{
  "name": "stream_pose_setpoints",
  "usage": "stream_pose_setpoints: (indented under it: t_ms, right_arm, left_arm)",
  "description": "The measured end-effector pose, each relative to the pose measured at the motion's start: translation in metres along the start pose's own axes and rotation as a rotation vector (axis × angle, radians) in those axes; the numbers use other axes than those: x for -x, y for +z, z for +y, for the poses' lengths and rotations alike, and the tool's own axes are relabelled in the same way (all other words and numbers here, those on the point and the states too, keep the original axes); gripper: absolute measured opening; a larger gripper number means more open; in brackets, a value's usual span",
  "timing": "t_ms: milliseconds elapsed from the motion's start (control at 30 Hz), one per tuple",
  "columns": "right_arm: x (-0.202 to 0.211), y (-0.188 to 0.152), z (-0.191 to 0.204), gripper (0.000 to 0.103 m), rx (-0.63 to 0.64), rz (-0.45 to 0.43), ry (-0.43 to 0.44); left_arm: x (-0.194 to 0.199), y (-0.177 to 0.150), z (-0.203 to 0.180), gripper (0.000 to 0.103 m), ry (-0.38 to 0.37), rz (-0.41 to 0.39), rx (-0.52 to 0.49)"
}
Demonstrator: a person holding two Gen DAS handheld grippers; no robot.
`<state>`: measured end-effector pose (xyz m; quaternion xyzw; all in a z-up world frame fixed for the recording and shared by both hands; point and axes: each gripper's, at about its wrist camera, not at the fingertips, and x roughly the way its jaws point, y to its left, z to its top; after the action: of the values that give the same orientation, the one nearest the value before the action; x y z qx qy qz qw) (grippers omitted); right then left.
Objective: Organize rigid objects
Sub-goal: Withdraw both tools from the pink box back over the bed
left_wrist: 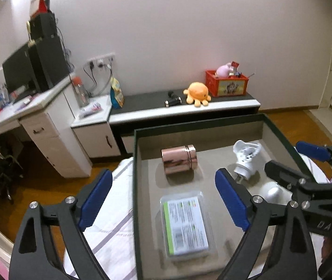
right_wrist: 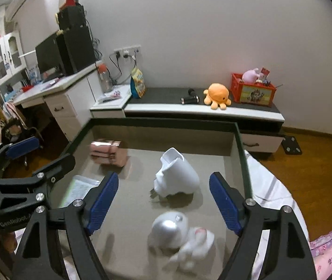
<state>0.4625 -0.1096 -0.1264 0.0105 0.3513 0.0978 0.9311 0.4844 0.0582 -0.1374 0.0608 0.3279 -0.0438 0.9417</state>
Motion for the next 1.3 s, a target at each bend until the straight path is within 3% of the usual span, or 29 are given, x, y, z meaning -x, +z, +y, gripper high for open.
stream_pose_setpoints:
  t_ms: [300,400,533,700,1000,1300]
  right_arm:
    - [0.094,-0.024,0.026,0.088,0.042,-0.152,-0.025]
    - [0.132,-0.046,0.035,0.103,0.066,-0.210,-0.043]
    - [0.175,-0.074,0.045,0.103,0.084,-0.286,-0.031]
    - [0.223,-0.113,0.055,0.103,0.101,-0.370,-0.079]
    - [0.276,-0.164,0.060,0.103,0.075,-0.453,-0.113]
    - [0.289,-0.188,0.057,0.103,0.075,-0.451,-0.145]
  left_arm:
    - [0.105,-0.040,-0.006,0.103,0.046,-0.151,0.004]
    - [0.145,-0.061,-0.012,0.103,0.042,-0.200,0.011]
    - [0.194,-0.086,-0.021,0.103,0.063,-0.285,0.010]
    - [0.248,-0.121,-0.030,0.103,0.056,-0.373,0.034]
    - [0.295,-0.158,-0.047,0.103,0.060,-0.420,0.055]
    - [0.299,-0.173,-0.059,0.103,0.063,-0.410,0.050]
